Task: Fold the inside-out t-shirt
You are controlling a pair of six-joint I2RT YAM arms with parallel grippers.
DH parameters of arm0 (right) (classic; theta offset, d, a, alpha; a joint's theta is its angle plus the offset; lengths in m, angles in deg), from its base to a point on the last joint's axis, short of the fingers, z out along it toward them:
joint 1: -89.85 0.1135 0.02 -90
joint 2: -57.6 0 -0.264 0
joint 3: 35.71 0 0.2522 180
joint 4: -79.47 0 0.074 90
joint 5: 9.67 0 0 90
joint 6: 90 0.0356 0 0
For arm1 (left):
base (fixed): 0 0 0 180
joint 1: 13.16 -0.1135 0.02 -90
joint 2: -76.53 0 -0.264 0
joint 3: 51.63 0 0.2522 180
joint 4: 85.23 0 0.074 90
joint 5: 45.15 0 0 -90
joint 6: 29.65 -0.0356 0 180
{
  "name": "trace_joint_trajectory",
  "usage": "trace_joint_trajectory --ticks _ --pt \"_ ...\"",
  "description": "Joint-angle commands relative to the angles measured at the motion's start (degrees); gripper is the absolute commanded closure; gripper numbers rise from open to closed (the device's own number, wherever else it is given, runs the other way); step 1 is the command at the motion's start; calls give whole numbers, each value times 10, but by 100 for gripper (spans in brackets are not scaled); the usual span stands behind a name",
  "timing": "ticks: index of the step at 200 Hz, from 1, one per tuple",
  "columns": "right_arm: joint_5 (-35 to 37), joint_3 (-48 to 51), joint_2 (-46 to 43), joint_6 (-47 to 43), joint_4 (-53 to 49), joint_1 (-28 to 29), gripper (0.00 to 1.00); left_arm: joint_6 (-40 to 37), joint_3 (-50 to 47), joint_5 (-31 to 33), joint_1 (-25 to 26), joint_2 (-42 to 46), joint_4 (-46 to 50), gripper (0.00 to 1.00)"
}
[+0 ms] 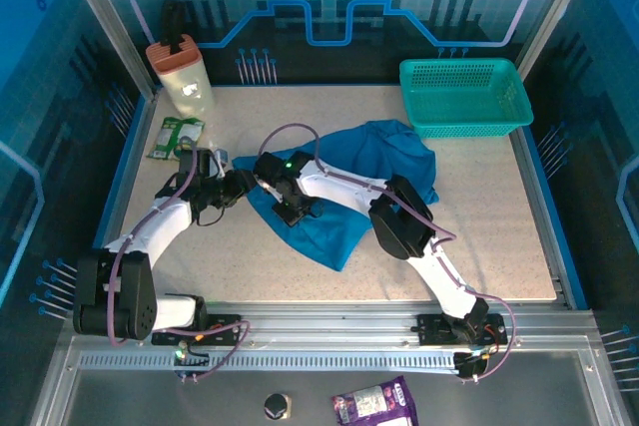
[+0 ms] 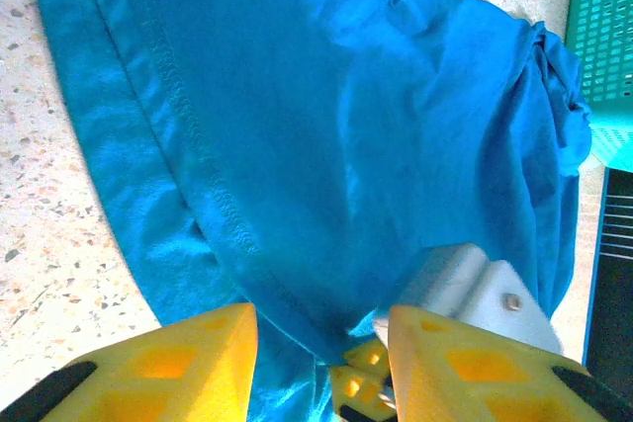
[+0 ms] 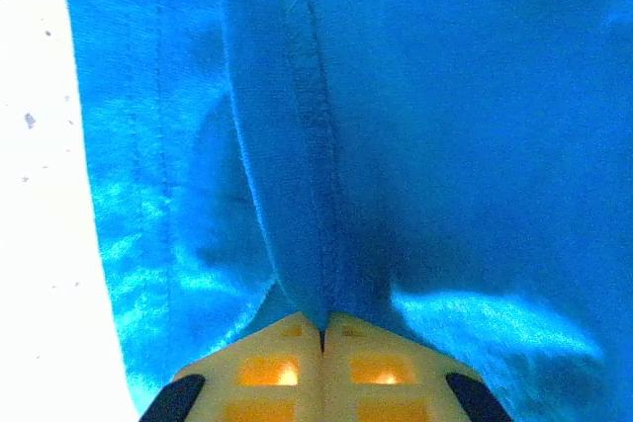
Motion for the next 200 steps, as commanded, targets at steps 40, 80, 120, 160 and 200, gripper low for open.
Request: trace_joint_trajectory --ticks 40,80,120,160,200 --pt "-7 -58 -57 4 -43 -2 95 23 -13 -31 3 -17 -36 60" --pt "-23 -62 -59 9 -42 -7 97 29 -15 -34 12 -29 -47 59" --pt "-28 -64 -57 16 -41 -12 88 29 -19 -31 19 -35 -50 59" --pt "-36 -69 -52 19 -41 -17 97 30 -11 -32 21 -43 -52 59" --pt "-28 -68 -64 26 -41 -18 100 28 -8 -34 27 -54 -54 59"
